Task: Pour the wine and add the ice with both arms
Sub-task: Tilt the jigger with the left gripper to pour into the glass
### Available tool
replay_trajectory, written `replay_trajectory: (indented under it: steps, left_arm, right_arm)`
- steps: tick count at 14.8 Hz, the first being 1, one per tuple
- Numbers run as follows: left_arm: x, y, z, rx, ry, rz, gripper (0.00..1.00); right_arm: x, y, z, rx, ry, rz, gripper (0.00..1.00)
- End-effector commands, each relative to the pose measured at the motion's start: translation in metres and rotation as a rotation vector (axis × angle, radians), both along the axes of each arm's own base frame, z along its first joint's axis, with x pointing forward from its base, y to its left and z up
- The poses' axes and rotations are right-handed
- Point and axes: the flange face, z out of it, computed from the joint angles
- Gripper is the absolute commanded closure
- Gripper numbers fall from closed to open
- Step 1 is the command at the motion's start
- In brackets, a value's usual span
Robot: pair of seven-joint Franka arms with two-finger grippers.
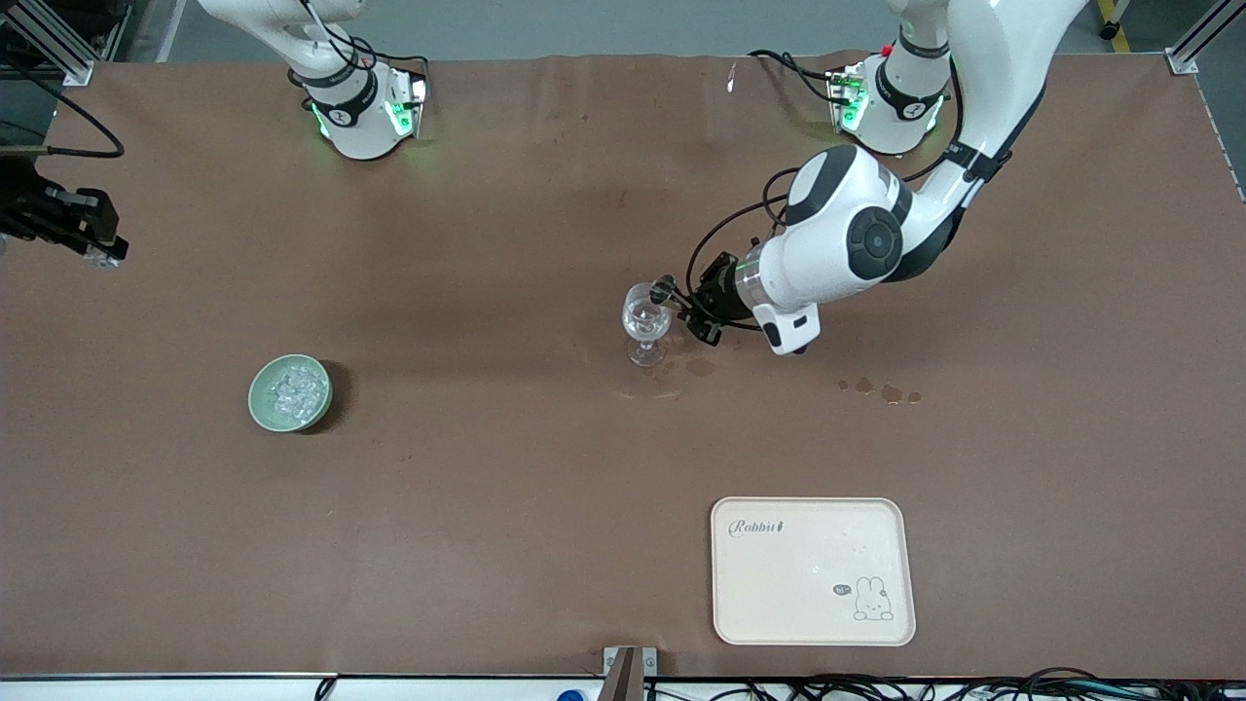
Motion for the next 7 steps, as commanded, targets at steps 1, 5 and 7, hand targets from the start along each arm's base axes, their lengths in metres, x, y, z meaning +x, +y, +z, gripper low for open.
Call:
replay_trajectory:
  steps: [1,5,7]
  left_arm:
    - [-0.0021,-0.0045,0.0051,0.034,-0.033,0.014,1.00]
    - [-0.0004,-0.0045,0.0047,0.050,-0.049,0.016,1.00]
    - [0.0001,-0.0072,0.0044,0.046,-0.045,0.018,1.00]
  right_arm:
    - [-0.0014,-0.0006,0.0003,-0.004,0.004,-0.013,0.91]
    - [-0.0014,-0.0006,-0.0004,-0.004,0.006,-0.013,0.91]
    - [-0.0014,0.0002,-0.0004,-0.004,0.006,-0.012,0.91]
